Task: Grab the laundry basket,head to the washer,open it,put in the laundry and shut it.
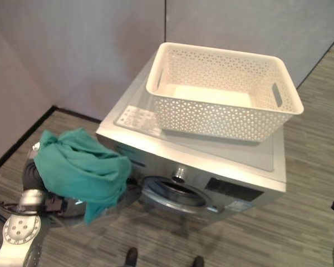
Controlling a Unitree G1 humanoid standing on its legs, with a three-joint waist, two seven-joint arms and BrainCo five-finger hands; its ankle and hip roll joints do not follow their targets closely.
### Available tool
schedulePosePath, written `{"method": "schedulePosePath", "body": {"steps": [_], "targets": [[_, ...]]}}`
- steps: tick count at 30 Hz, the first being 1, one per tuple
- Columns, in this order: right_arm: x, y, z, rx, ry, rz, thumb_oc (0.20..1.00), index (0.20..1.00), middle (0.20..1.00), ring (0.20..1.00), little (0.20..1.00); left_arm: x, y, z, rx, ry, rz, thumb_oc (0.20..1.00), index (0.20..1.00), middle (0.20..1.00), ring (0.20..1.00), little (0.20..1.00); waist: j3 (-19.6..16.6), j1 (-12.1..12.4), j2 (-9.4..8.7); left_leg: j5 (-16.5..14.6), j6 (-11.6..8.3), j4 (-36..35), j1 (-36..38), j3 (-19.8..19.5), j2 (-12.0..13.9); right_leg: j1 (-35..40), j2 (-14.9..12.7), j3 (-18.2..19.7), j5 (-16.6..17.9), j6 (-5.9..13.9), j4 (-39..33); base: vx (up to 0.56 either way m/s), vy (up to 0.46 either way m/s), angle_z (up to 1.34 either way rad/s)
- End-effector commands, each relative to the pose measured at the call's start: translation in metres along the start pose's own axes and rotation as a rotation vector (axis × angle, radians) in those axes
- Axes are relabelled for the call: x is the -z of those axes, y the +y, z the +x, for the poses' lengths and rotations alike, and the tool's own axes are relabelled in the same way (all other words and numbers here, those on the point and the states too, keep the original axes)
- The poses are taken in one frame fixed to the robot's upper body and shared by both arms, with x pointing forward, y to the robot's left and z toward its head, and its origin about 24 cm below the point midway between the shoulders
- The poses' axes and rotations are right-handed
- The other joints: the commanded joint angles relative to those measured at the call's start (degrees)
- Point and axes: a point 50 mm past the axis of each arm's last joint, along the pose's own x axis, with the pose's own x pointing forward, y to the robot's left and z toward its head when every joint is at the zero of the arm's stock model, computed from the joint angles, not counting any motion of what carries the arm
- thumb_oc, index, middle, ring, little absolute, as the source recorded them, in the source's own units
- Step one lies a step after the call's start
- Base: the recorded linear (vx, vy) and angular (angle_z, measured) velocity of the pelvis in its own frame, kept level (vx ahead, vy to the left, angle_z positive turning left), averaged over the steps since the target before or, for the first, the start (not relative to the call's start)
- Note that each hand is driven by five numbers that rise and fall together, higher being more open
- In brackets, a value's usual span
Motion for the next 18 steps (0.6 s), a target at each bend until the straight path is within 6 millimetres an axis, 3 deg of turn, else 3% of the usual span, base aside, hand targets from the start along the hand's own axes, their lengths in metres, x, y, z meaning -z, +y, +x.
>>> {"method": "schedulePosePath", "body": {"steps": [1,3,6,9,12,15,17,18], "targets": [[-0.013,-0.037,0.005,0.155,-0.038,-0.034,1.000,1.000,1.000,1.000,1.000,-0.021,0.016,0.003,-0.045,-0.111,0.036,0.200,0.200,0.200,0.200,0.200,-1.46,0.85,-1.91,-3.62,2.59,0.05,-1.11,-0.53,-0.35,1.29,0.24,-0.96,-4.41,-1.31,5.08,0.01,-0.034,0.10],[0.003,-0.048,-0.003,0.198,0.022,-0.116,1.000,1.000,1.000,1.000,1.000,-0.011,0.023,-0.005,-0.072,-0.052,0.066,0.200,0.200,0.200,0.200,0.200,-1.15,1.35,-1.78,-3.56,2.70,0.05,-1.22,-0.70,-0.31,1.50,0.43,-1.15,-4.26,-1.33,4.57,-0.01,-0.020,0.10],[0.021,-0.049,-0.017,0.200,0.075,-0.169,1.000,1.000,1.000,1.000,1.000,-0.001,0.032,-0.012,-0.077,0.013,0.172,0.200,0.200,0.200,0.200,0.200,-1.04,1.41,-1.72,-3.50,2.86,0.05,-1.48,-0.86,-0.22,1.33,0.59,-0.89,-3.93,-1.30,3.94,-0.01,-0.001,0.02],[0.062,-0.055,-0.048,0.214,0.214,-0.212,1.000,1.000,1.000,1.000,1.000,0.037,0.063,-0.049,-0.058,0.298,0.335,0.200,0.200,0.200,0.200,0.200,-0.68,2.57,-1.47,-3.87,3.29,0.05,-1.13,-1.08,-0.29,1.40,0.82,-0.39,-4.09,-1.55,3.86,0.01,-0.010,-0.06],[0.097,-0.048,-0.069,0.207,0.346,-0.184,1.000,1.000,1.000,1.000,1.000,0.068,0.078,-0.066,-0.061,0.477,0.411,0.200,0.200,0.200,0.200,0.200,-0.50,2.85,-1.08,-4.31,3.41,0.05,-0.59,-1.09,-0.17,1.58,0.91,-0.14,-4.65,-1.71,4.13,0.00,0.006,-0.04],[0.136,-0.036,-0.092,0.199,0.500,-0.177,1.000,1.000,1.000,1.000,1.000,0.095,0.069,-0.071,0.007,0.582,0.446,0.200,0.200,0.200,0.200,0.200,-0.41,2.65,-0.94,-4.46,3.52,0.05,-0.04,-0.74,-0.17,1.80,0.93,0.12,-4.77,-1.79,4.11,0.00,0.005,-0.04],[0.160,-0.025,-0.103,0.214,0.600,-0.168,1.000,1.000,1.000,1.000,1.000,0.109,0.052,-0.065,0.058,0.595,0.430,0.200,0.200,0.200,0.200,0.200,-0.22,2.55,-0.90,-4.16,3.60,0.05,0.13,-0.46,-0.11,1.74,0.91,0.29,-4.61,-1.82,4.02,0.00,0.000,0.00],[0.178,-0.014,-0.112,0.206,0.686,-0.174,1.000,1.000,1.000,1.000,1.000,0.115,0.034,-0.053,0.109,0.573,0.417,0.200,0.200,0.200,0.200,0.200,-0.28,2.12,-1.02,-4.05,3.50,0.05,0.23,-0.18,0.02,1.68,0.95,0.55,-4.56,-1.82,3.93,0.00,0.000,0.00]]}}
